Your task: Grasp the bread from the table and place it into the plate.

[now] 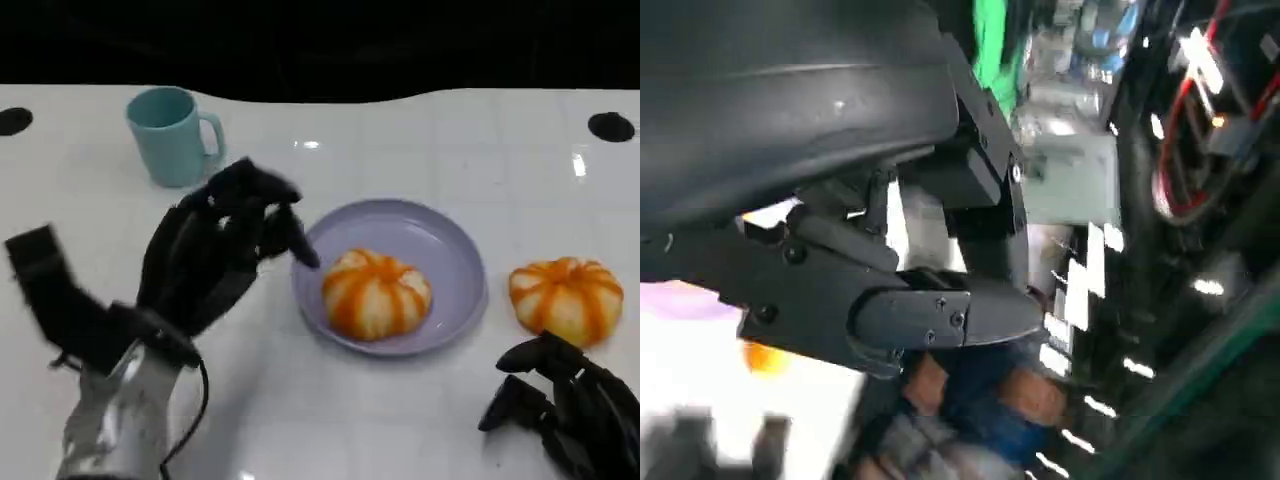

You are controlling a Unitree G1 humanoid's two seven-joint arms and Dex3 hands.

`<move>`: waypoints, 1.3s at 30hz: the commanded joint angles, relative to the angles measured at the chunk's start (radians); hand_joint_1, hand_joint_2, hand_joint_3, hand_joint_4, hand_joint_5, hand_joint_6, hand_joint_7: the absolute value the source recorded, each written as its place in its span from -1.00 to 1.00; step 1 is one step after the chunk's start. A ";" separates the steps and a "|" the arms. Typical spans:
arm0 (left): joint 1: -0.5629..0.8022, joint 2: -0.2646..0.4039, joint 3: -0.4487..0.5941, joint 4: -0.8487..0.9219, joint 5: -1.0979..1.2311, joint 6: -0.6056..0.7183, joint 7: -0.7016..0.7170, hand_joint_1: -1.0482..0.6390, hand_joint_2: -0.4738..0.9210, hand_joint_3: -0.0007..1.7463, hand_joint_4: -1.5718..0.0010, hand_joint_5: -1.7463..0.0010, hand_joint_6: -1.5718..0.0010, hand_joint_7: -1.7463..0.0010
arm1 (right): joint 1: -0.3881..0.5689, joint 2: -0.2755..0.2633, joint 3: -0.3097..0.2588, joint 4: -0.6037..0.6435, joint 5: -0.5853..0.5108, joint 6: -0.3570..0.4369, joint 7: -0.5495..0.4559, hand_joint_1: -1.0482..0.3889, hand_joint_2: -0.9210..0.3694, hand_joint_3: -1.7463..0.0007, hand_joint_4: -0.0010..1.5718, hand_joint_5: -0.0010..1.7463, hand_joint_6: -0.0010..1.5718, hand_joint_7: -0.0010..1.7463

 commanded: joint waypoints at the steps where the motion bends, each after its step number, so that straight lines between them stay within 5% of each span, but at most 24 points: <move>1: 0.196 -0.005 0.027 -0.212 -0.078 0.159 0.083 -0.41 1.00 -0.64 -0.04 -1.00 0.11 -0.83 | 0.007 -0.007 -0.001 -0.001 -0.005 -0.015 -0.012 -0.27 -1.00 0.70 -0.19 0.75 -0.25 0.40; 5: 0.299 -0.015 0.028 -0.324 -0.082 0.227 0.145 -0.41 1.00 -0.55 -0.10 -1.00 0.17 -0.99 | 0.005 -0.010 -0.001 0.005 -0.008 -0.022 -0.005 -0.29 -1.00 0.70 -0.21 0.75 -0.27 0.40; 14: 0.421 -0.026 0.025 -0.347 -0.049 0.206 0.153 -0.40 1.00 -0.53 -0.11 -1.00 0.21 -1.00 | 0.004 -0.015 -0.001 0.001 -0.006 -0.011 0.005 -0.30 -1.00 0.71 -0.21 0.75 -0.28 0.40; 39: 0.468 -0.030 0.000 -0.310 0.051 0.130 0.158 -0.38 1.00 -0.56 -0.04 -1.00 0.29 -1.00 | 0.009 -0.017 -0.007 -0.005 -0.012 -0.010 -0.019 -0.33 -1.00 0.73 -0.16 0.76 -0.24 0.40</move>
